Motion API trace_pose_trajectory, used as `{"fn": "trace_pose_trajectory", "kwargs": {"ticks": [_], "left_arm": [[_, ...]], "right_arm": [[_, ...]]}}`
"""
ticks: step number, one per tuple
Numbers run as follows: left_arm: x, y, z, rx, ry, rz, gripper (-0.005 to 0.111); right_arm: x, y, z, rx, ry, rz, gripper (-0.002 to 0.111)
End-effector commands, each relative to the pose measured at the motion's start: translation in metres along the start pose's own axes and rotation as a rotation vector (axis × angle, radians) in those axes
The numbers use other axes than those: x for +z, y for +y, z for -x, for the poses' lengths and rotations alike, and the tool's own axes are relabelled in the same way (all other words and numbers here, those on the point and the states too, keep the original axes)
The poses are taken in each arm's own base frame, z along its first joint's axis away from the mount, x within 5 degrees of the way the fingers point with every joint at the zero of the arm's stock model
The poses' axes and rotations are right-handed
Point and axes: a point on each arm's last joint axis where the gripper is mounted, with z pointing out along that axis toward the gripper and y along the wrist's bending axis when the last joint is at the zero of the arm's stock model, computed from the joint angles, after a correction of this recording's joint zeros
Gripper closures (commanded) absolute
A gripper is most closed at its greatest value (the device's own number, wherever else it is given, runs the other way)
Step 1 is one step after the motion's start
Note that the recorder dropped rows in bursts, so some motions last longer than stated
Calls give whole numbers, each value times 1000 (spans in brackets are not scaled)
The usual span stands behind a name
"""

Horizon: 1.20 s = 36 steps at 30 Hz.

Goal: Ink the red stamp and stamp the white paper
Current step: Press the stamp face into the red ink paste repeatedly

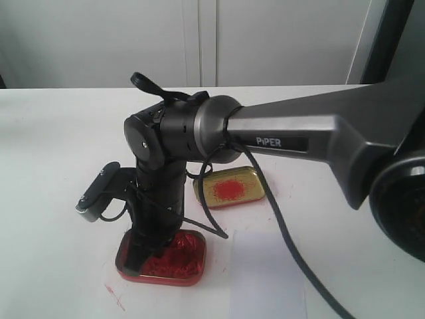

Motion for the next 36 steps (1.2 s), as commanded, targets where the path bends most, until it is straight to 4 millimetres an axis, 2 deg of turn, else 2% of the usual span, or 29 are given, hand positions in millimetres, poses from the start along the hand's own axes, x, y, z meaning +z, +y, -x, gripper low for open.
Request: {"fn": "trace_pose_trajectory", "kwargs": {"ticks": [1, 8, 23, 27, 36], "left_arm": [[0, 0, -1, -1, -1, -7, 107], [0, 0, -1, -1, -1, -7, 107], [0, 0, -1, -1, -1, -7, 107], [0, 0, -1, -1, -1, -7, 107], [0, 0, -1, -1, -1, -7, 107]], "right_arm": [[23, 0, -4, 22, 57, 32, 108], [37, 2, -10, 25, 108, 54, 108], [37, 2, -10, 27, 107, 57, 108], [29, 1, -7, 23, 86, 45, 108], [-10, 2, -2, 16, -4, 7, 108]]}}
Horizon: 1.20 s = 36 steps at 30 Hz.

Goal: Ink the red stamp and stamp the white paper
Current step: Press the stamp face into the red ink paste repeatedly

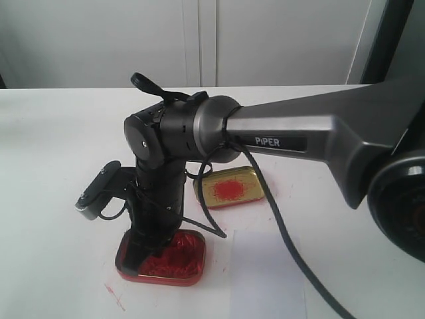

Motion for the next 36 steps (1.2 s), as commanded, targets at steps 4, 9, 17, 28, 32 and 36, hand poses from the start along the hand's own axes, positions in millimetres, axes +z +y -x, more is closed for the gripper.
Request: {"fn": "trace_pose_trajectory", "kwargs": {"ticks": [4, 9, 17, 28, 32, 36], "left_arm": [[0, 0, -1, -1, -1, -7, 107], [0, 0, -1, -1, -1, -7, 107], [0, 0, -1, -1, -1, -7, 107], [0, 0, -1, -1, -1, -7, 107], [0, 0, -1, -1, -1, -7, 107], [0, 0, -1, -1, -1, -7, 107]], "right_arm": [[-27, 1, 0, 2, -63, -29, 108], [-43, -1, 2, 31, -130, -57, 108], [-48, -11, -1, 143, -181, 17, 108], [-26, -25, -7, 216, -160, 112, 108], [-20, -26, -7, 212, -155, 125, 108], [-22, -29, -8, 238, -174, 154, 108]]}}
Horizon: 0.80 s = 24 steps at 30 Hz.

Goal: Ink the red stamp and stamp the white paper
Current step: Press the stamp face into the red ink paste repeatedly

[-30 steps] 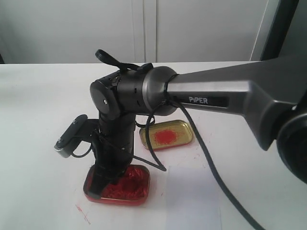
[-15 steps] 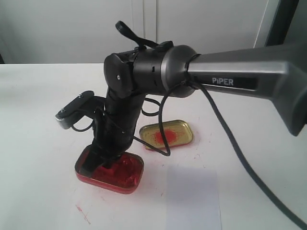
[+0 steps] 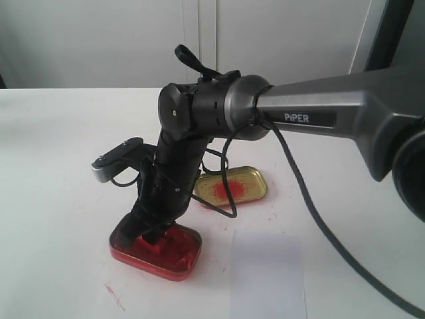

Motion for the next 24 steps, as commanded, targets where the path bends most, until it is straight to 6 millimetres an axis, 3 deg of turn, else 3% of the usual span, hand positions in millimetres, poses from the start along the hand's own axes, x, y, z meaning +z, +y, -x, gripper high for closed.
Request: {"fn": "trace_pose_trajectory", "kwargs": {"ticks": [1, 7, 24], "left_arm": [[0, 0, -1, -1, -1, -7, 107], [0, 0, -1, -1, -1, -7, 107], [0, 0, -1, -1, -1, -7, 107]], "right_arm": [[-6, -5, 1, 29, -39, 47, 108], [-9, -13, -1, 66, -51, 67, 108], [10, -14, -5, 83, -9, 120, 108]]}}
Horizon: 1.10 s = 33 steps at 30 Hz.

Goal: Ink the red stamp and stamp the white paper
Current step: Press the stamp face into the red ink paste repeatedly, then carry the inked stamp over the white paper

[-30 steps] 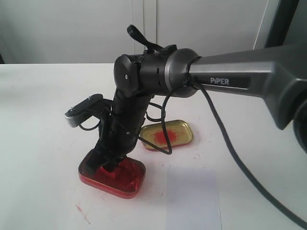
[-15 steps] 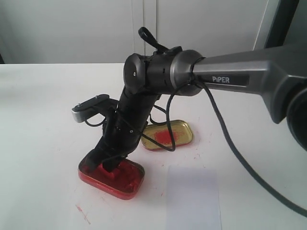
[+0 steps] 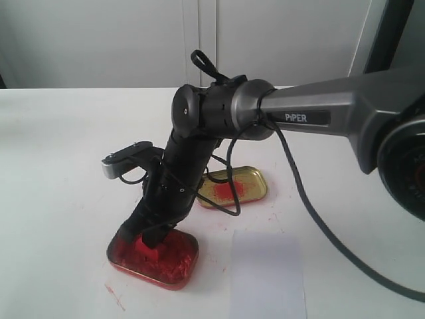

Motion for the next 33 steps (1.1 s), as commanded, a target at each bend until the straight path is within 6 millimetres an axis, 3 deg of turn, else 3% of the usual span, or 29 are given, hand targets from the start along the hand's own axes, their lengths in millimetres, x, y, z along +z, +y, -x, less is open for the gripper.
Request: {"fn": "trace_pose_trajectory", "kwargs": {"ticks": [1, 12, 20, 28, 33], "left_arm": [[0, 0, -1, -1, -1, -7, 107], [0, 0, -1, -1, -1, -7, 107], [0, 0, -1, -1, -1, -7, 107], [0, 0, -1, -1, -1, -7, 107], [0, 0, -1, -1, -1, -7, 107]], "right_arm": [[0, 0, -1, 13, 0, 31, 108], [-4, 2, 2, 17, -20, 34, 108], [-42, 15, 3, 57, -61, 3, 108], [-59, 20, -45, 72, -9, -119, 108], [-70, 19, -63, 81, -12, -153, 108]]}}
